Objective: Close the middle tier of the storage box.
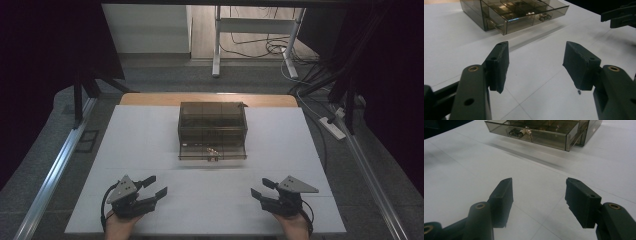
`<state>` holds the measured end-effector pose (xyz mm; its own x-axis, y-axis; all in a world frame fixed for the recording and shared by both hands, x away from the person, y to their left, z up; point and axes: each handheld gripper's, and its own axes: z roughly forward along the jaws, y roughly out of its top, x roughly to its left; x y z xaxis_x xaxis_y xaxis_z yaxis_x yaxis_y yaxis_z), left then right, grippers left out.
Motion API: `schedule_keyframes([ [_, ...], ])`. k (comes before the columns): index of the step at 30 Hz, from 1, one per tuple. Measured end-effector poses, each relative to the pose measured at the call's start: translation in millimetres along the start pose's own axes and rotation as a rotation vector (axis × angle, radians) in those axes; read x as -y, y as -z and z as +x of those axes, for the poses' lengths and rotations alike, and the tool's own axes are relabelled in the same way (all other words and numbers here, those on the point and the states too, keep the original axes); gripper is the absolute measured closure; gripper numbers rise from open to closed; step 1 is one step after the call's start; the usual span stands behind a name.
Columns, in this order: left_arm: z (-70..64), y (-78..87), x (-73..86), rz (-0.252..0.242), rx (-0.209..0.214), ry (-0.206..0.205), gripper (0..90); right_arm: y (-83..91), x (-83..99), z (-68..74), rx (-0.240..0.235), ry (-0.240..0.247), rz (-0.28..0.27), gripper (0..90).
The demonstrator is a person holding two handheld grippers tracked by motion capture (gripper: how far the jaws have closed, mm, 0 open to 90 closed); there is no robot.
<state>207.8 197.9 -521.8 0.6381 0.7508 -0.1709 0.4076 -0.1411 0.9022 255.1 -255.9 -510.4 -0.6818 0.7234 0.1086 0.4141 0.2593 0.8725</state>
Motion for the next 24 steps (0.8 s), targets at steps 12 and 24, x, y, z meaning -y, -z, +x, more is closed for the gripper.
schedule_keyframes([
  [12, -5.6, -8.2, -3.0, 0.009, 0.020, -0.011, 39.8, -8.1, -2.3, 7.1, -0.016, 0.023, 0.011, 39.5],
  [24, -9.5, -14.1, -5.8, 0.017, 0.036, -0.016, 40.6, -14.4, -4.3, 13.4, -0.037, 0.036, 0.026, 40.6],
])
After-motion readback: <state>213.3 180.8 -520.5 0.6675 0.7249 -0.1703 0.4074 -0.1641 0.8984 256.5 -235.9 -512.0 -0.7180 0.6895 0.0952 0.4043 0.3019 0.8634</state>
